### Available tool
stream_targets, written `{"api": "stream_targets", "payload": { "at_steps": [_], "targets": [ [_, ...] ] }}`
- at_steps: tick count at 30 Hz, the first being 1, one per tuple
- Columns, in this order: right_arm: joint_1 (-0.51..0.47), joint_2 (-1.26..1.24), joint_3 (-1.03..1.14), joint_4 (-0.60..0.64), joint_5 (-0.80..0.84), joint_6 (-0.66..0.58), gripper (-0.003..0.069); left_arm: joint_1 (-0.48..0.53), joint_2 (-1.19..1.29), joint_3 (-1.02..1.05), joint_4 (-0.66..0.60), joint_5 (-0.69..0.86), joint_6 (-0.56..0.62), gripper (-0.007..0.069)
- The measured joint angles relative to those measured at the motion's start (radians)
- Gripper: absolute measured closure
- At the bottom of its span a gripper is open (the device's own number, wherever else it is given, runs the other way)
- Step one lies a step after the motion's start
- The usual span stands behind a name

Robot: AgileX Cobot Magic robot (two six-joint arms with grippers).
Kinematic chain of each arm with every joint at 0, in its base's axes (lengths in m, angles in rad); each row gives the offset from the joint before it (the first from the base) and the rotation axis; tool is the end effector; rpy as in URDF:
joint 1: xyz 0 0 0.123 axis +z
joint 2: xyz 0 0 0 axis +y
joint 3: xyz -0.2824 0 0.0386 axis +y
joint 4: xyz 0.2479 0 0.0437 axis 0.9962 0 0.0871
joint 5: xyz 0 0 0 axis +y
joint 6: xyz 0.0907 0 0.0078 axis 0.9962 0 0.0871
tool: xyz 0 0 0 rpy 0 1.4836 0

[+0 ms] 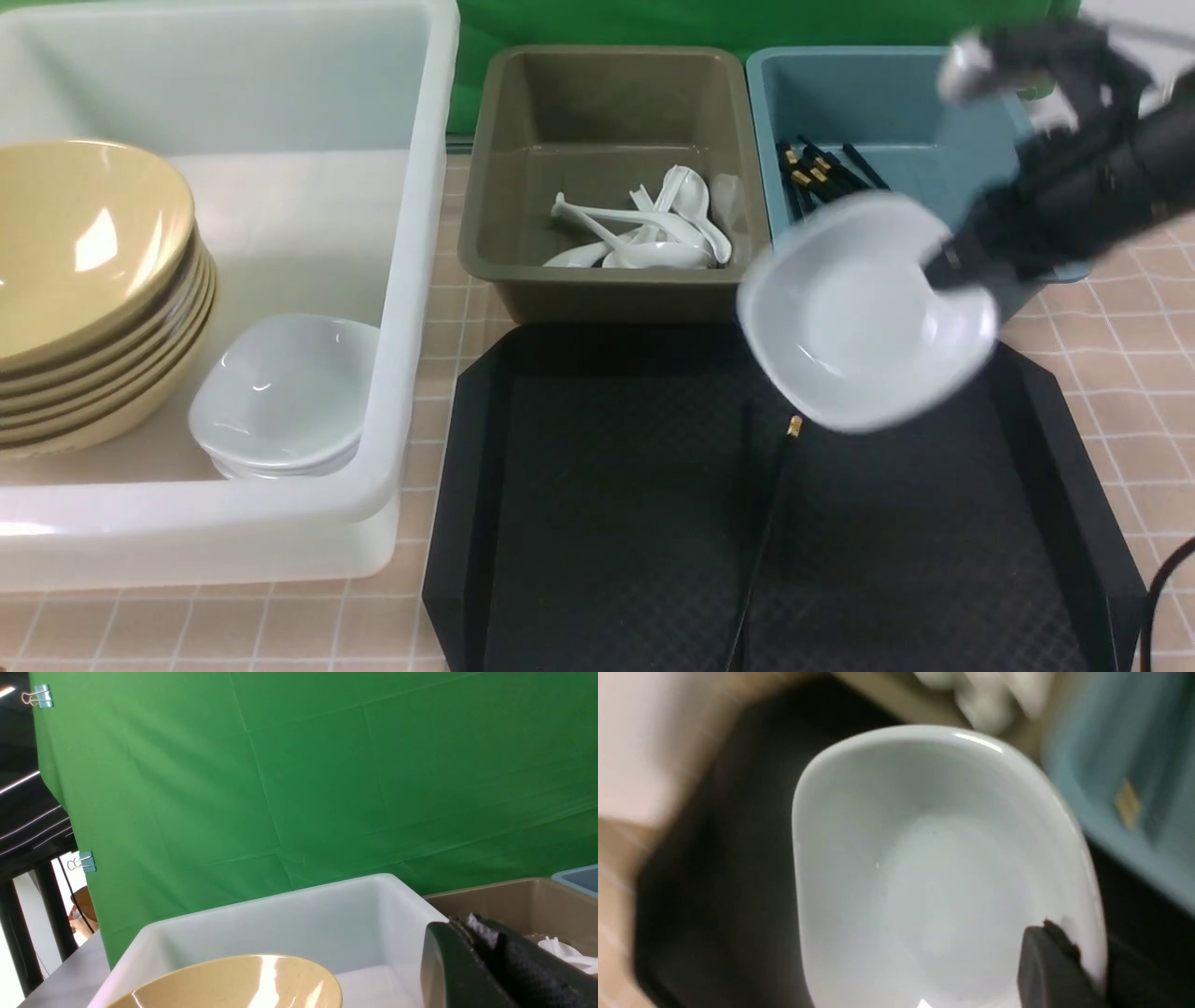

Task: On brown table put chopsticks spoon bowls plates into blue grey white boxes.
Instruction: 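Place the white bowl into the white bin on top of the stacked bowls with the right gripper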

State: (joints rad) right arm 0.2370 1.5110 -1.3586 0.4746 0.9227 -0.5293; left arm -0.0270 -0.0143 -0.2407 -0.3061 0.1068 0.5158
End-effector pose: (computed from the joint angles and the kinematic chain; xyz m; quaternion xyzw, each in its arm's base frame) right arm 0.3070 0.1083 0.3447 -0.2719 0.8942 0.1773 0.3084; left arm 0.0342 -0.0039 0.2839 0.0859 0.6113 0.0625 0.7842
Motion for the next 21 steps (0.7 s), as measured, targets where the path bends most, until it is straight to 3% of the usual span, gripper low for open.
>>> {"api": "stream_targets", "payload": {
  "at_steps": [2,6,11,16,21],
  "targets": [
    [0.047,0.001,-0.032,0.027,-0.018,-0.025,0.0585,0.0,0.0,0.0,0.001,0.002,0.0,0.0631],
    [0.302,0.096,-0.203,0.081,-0.158,-0.135,0.0585,0.0,0.0,0.001,0.001,0.003,0.0,0.0631],
    [0.523,0.322,-0.397,0.021,-0.271,-0.337,0.0585,0.0,0.0,0.032,0.001,-0.026,0.0,0.0631],
    [0.583,0.519,-0.538,-0.076,-0.372,-0.367,0.0585,0.0,0.0,0.05,0.001,-0.063,0.0,0.0631],
    [0.584,0.632,-0.621,-0.082,-0.396,-0.366,0.0582,0.0,0.0,0.05,0.001,-0.067,0.0,0.0631]
  ]
}}
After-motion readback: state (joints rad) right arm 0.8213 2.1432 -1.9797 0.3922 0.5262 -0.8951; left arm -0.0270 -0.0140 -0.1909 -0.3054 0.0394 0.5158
